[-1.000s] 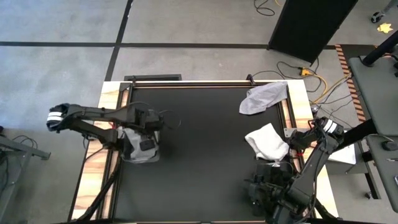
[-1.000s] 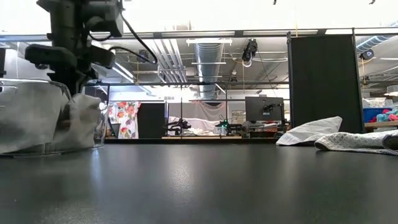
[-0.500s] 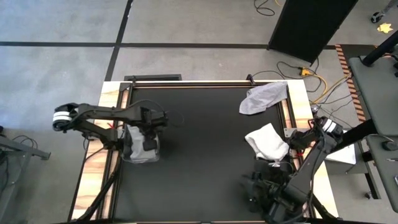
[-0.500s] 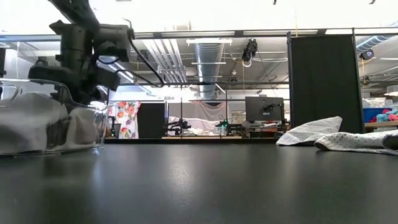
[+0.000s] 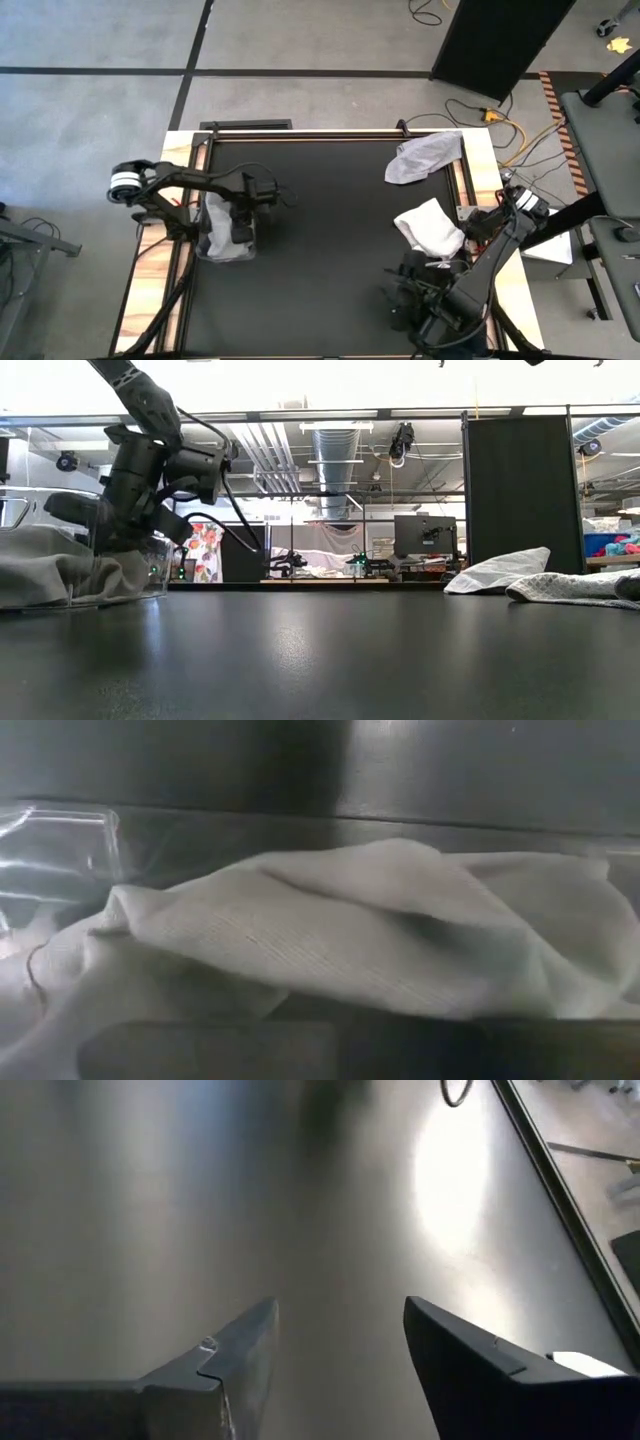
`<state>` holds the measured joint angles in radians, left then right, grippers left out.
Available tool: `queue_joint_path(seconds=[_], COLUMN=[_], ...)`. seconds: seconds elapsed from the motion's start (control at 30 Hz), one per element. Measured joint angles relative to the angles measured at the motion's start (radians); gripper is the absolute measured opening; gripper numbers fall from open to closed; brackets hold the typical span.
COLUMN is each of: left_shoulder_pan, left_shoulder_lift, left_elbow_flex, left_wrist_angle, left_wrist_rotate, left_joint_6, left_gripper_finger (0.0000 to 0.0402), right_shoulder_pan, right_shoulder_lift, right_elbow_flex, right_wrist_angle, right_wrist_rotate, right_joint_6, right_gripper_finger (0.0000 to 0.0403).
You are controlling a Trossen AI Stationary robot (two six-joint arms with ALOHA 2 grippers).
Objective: Sort towels by color in basket
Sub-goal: Put the bottom gray towel into the top transparent bin
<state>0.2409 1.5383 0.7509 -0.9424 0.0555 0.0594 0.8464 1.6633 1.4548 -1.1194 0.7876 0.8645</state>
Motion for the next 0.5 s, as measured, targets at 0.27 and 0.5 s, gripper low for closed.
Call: queue_joint_path(seconds=[0.27,0.5], left_shoulder_pan=[-0.002,-0.002], left_shoulder_lift=[0.037,-0.004], left_elbow_flex=[0.008,0.023], left_wrist_angle=[-0.011,-0.052], left_wrist_rotate=[0.003,-0.022], left_joint_6=[-0.021,-0.163], left_gripper_finger=[0.0021,0.0084], right_shoulder_pan=[-0.008,-0.013], right_shoulder_lift=[-0.017,-0.061], right_elbow_flex=[0.0,0.0], right_wrist_angle=[-0.037,-0.046], right_wrist_rotate=[-0.001,0.001], right_joint_6=[-0.003,-0.01], right_gripper_finger=[0.0231,0.0259])
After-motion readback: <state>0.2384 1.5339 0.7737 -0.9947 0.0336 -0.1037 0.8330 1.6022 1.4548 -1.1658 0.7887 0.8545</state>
